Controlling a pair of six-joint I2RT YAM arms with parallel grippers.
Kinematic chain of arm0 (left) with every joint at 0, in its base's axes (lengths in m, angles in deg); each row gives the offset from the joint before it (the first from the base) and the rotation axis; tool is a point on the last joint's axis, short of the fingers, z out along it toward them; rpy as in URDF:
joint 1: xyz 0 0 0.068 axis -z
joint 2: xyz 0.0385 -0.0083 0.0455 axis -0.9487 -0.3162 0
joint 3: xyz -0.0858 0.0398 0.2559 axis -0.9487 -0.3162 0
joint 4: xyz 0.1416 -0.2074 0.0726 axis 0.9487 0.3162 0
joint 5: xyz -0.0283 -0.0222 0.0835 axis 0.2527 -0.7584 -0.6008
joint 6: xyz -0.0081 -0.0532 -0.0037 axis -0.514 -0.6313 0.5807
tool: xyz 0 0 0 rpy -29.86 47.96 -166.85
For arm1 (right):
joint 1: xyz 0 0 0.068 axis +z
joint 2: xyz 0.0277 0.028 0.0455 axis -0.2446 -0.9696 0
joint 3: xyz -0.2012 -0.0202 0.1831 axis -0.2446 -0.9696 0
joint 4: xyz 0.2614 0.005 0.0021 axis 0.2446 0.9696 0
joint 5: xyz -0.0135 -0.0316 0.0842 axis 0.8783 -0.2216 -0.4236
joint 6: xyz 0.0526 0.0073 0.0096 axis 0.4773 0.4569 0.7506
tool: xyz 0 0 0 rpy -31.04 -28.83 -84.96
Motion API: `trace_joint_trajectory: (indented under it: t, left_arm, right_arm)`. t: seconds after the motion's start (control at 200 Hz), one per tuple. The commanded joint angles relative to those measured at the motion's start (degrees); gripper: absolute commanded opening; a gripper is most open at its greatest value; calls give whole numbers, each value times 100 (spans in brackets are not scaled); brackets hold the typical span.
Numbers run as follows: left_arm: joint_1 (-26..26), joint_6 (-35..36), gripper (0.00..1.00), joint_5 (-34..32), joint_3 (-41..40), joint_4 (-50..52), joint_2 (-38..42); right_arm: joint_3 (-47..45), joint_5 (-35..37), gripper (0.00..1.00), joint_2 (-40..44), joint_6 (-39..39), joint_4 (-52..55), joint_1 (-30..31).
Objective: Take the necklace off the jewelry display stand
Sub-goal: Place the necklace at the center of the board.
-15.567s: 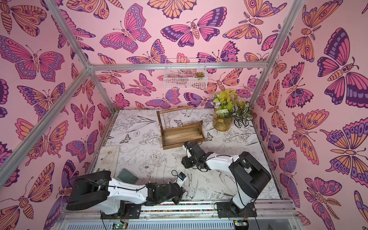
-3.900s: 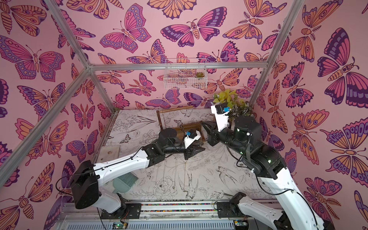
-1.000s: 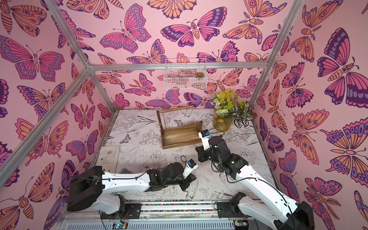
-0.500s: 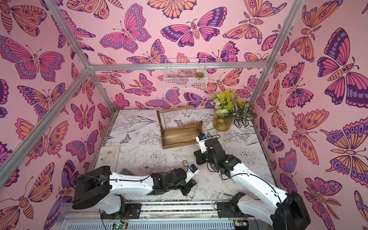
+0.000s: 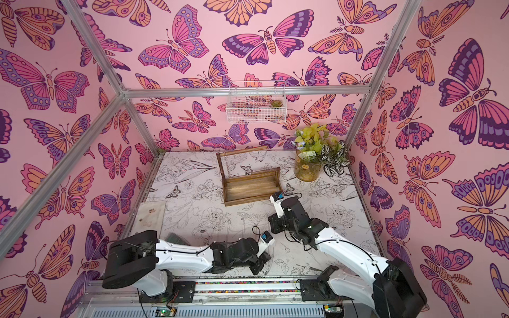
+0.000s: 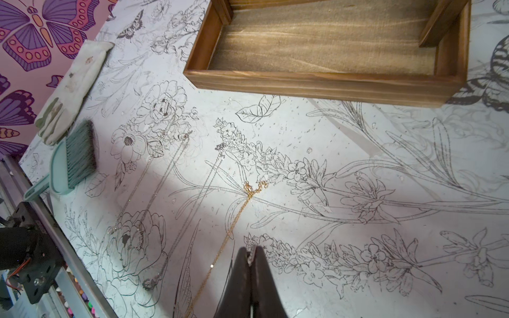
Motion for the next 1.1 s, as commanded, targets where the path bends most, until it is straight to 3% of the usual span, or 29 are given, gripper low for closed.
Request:
trace_joint_trajectory:
  t: [0.0, 1.096]
  left_arm:
    - [89, -125, 8, -154, -107, -100, -149]
    - [212, -575, 12, -331, -48, -190, -547]
  right_arm:
    - [-56, -48, 0, -104, 69, -229, 44]
    - [-297, -102, 0, -1297, 73, -991, 52]
